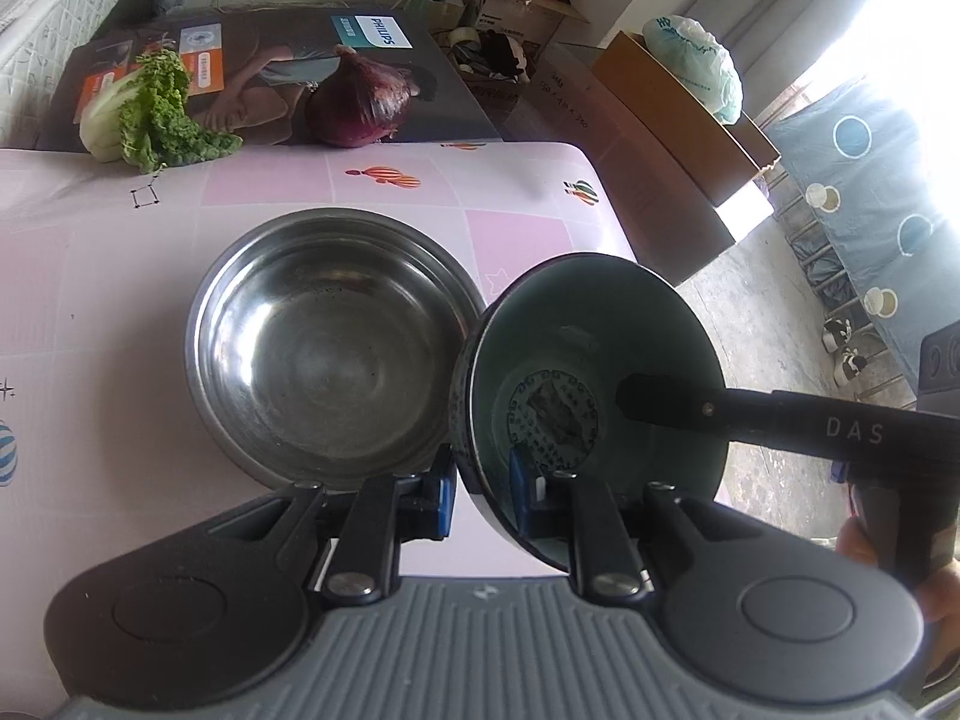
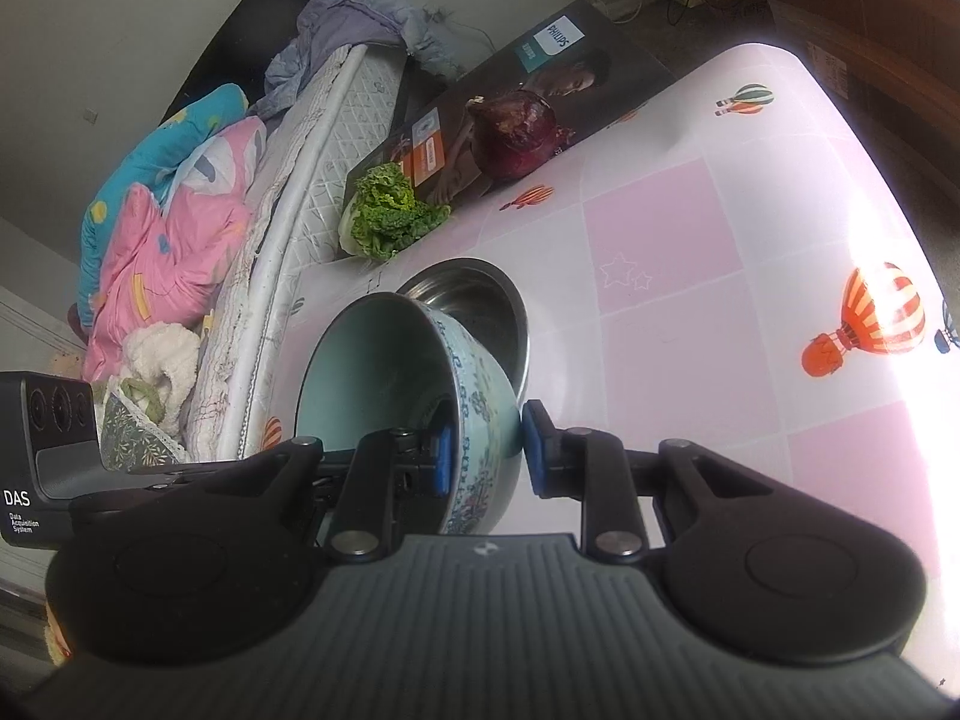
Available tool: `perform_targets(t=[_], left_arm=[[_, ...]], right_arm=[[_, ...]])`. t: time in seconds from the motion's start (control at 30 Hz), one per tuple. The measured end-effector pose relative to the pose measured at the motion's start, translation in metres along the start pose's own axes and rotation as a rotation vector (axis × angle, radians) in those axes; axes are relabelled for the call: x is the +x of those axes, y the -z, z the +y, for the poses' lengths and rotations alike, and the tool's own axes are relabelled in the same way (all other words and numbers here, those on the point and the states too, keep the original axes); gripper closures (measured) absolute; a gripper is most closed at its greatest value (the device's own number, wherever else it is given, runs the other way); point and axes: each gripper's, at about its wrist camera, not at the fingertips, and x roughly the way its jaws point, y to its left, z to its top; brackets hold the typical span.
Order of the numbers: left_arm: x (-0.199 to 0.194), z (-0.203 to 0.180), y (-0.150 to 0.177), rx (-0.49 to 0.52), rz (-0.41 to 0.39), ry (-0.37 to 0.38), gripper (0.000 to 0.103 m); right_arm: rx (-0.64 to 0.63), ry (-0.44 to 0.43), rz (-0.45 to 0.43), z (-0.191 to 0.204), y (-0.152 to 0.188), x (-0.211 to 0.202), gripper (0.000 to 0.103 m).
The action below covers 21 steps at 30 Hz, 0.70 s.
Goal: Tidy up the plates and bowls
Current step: 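Carry the green ceramic bowl with both grippers and lower it into the nested steel bowls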
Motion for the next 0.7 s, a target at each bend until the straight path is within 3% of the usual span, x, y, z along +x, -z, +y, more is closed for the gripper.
perform_targets(t=[0.33,0.7], left_arm=[[-0.008,0.054,-0.023,-0.096,-0.039,-0.043,0.085],[0.026,0.086,-0.03,-0.143,0.013,-0.057,0.085]], right_arm=[[-0.038,-0.029,0.051,0.039,-0.029,0.063,0.081],[-0.01,0.003,0.124,0.024,-0.036,0.12,0.08]])
